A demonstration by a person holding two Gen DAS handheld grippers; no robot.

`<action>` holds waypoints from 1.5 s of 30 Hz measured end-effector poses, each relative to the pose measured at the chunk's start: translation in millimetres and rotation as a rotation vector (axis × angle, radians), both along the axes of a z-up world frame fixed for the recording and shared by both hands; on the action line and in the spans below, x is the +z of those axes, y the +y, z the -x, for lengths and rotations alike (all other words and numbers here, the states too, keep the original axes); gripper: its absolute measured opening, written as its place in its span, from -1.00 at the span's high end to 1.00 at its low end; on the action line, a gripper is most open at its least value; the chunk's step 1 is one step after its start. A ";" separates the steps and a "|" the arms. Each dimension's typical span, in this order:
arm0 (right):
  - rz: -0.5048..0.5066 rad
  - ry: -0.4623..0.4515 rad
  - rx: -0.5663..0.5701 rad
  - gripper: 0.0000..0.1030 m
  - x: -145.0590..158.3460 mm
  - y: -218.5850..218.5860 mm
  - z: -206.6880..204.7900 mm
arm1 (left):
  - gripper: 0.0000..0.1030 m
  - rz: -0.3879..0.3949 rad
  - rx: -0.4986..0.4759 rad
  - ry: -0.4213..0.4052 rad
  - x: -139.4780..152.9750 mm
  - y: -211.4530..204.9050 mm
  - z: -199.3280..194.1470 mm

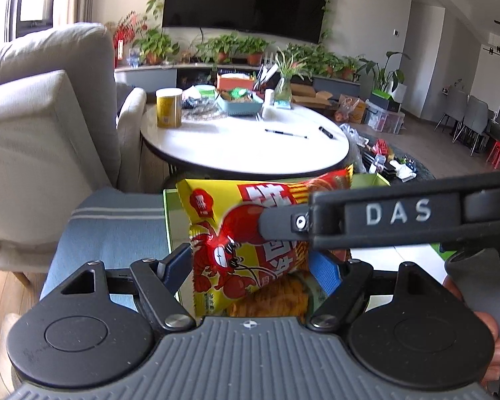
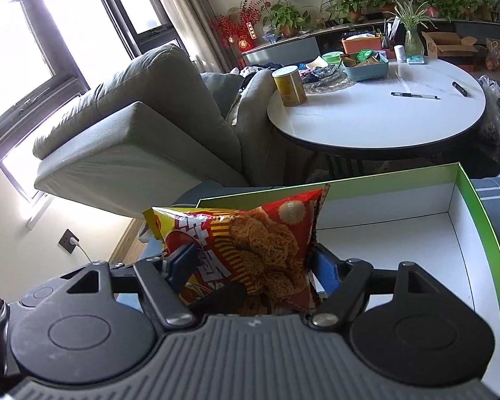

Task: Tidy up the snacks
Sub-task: 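Place the spicy snack bag into the green box beside the chip bag, then grasp the red strawberry-print biscuit bag with the left gripper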

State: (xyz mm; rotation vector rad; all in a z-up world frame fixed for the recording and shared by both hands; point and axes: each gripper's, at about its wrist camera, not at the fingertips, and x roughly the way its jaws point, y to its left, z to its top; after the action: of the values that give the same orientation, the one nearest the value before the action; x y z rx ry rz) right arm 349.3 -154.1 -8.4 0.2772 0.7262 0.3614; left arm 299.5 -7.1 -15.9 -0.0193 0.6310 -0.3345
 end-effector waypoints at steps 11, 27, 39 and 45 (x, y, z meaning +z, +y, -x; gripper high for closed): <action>-0.030 -0.070 -0.067 -0.32 28.5 -32.6 37.2 | -0.42 0.005 0.032 -0.045 22.4 11.9 33.2; -0.024 -0.094 -0.167 -0.32 27.8 -94.0 116.0 | -0.43 0.014 -0.127 -0.054 26.6 -34.6 109.5; -0.074 -0.015 -0.189 -0.32 -16.0 -104.3 135.1 | -0.44 -0.074 -0.262 0.002 -7.4 -90.2 135.4; -0.091 -0.006 -0.182 -0.32 -27.5 -110.2 139.0 | -0.44 -0.077 -0.261 0.031 -16.8 -101.1 132.1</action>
State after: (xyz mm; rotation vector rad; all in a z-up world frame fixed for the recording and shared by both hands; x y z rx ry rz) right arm 210.2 -264.3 -35.9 0.4254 0.6741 0.2226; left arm 167.4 -108.2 -32.7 0.1333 0.6781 -0.5626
